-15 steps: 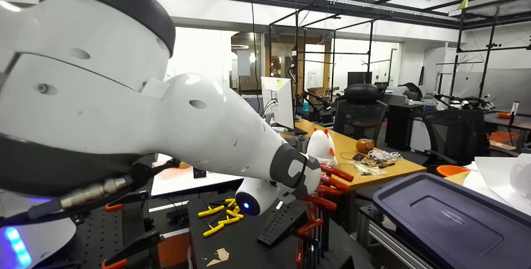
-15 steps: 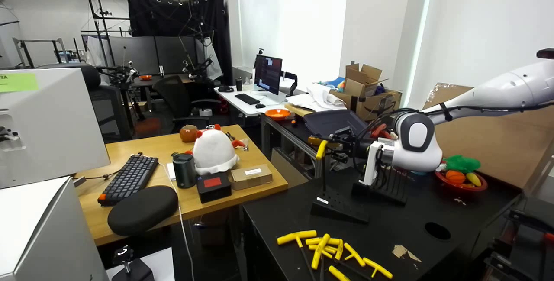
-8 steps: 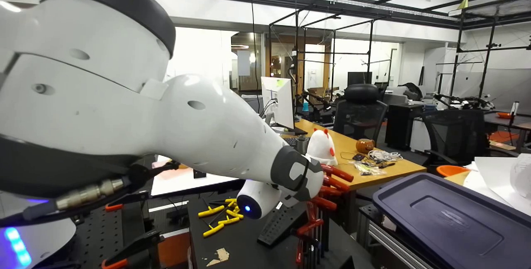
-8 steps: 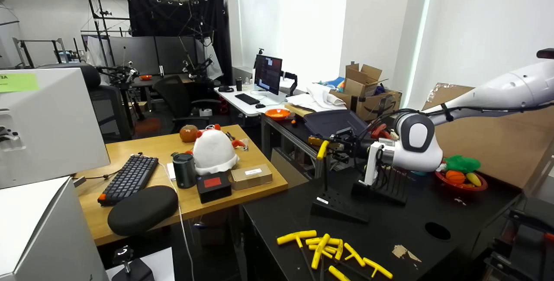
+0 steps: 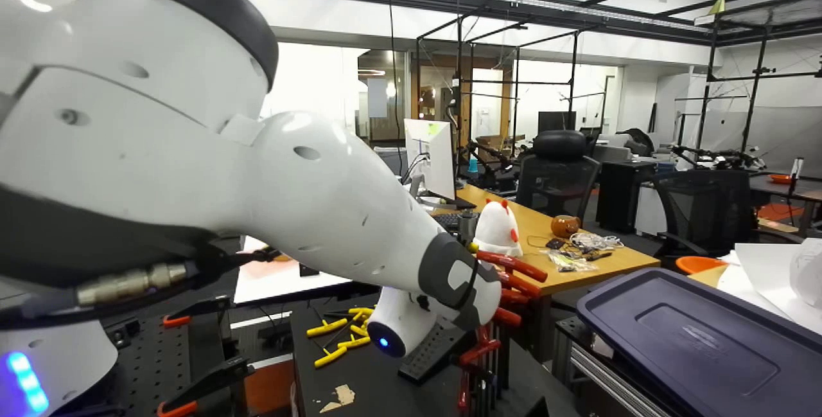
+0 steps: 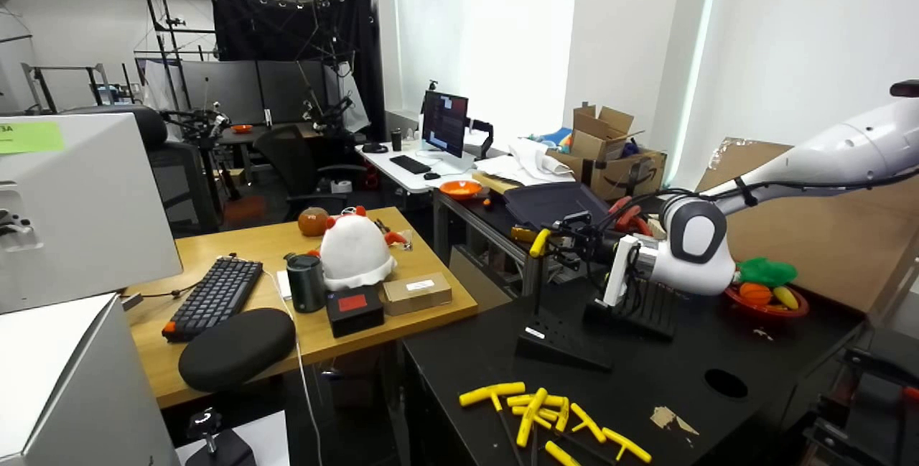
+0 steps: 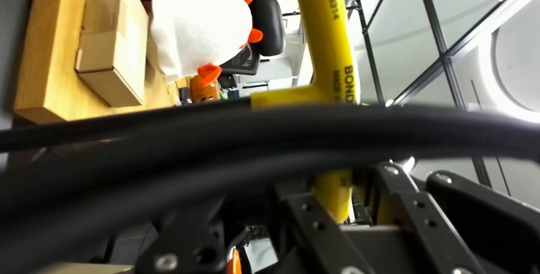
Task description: Put one of the yellow screwdrivers in the black panel
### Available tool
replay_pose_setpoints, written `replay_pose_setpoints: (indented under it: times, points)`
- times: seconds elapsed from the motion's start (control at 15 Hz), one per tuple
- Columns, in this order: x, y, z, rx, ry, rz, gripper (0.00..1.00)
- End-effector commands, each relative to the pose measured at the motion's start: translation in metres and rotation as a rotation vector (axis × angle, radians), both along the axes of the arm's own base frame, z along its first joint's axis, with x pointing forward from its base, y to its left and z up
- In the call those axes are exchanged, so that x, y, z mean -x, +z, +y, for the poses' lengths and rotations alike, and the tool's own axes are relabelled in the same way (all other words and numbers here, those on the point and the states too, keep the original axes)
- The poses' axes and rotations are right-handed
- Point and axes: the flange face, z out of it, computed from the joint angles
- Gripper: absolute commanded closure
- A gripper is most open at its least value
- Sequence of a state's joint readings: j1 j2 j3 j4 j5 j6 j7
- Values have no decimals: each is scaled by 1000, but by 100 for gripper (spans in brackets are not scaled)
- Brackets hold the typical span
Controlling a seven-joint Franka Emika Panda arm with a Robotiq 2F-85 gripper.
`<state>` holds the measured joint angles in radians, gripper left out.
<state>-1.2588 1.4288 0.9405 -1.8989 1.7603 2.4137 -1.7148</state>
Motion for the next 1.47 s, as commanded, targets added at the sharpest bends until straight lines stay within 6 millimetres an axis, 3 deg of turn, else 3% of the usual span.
replay_pose_setpoints:
  times: [0.0,0.53,1.4]
  points:
    - [-7,10,-12,-62,-13,-46,94]
    - [-8,10,-17,-73,-50,-71,94]
    - [-7,19,-8,7,26,61,94]
